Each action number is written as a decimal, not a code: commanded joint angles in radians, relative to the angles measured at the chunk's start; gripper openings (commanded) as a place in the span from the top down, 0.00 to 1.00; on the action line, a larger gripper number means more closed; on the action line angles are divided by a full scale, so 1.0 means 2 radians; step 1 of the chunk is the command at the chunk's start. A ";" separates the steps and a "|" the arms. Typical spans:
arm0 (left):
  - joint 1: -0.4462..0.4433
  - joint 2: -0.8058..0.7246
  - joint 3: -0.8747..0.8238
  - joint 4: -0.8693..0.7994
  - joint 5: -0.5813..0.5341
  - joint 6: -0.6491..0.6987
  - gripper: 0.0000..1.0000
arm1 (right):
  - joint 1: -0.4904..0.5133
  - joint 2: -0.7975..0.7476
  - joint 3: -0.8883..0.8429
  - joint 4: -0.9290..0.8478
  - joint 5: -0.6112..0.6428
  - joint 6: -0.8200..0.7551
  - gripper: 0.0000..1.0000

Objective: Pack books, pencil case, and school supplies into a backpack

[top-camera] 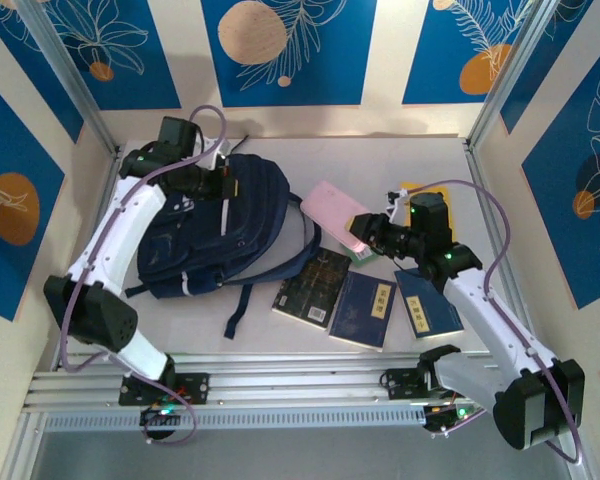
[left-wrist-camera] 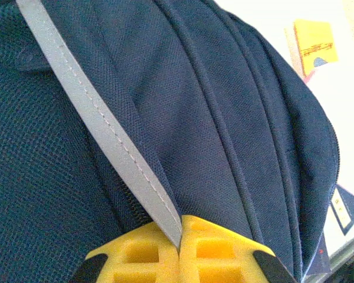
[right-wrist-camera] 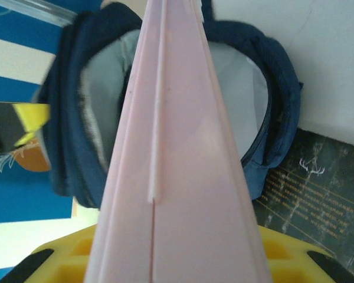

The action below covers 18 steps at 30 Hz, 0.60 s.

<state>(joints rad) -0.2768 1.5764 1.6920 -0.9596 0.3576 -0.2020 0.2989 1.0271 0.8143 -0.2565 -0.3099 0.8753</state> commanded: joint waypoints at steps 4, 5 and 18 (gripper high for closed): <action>0.008 -0.046 0.019 0.032 0.120 0.039 1.00 | 0.032 0.020 0.014 0.013 -0.088 -0.032 0.69; 0.011 -0.046 0.021 0.030 0.133 0.042 1.00 | 0.041 0.025 0.013 0.022 -0.100 -0.034 0.69; 0.035 -0.063 0.020 0.061 0.221 0.043 1.00 | 0.118 0.193 0.079 0.138 -0.140 -0.020 0.69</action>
<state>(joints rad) -0.2077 1.5185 1.6917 -0.9581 0.6548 -0.1463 0.5205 1.3548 0.9035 -0.1081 -0.5385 0.8360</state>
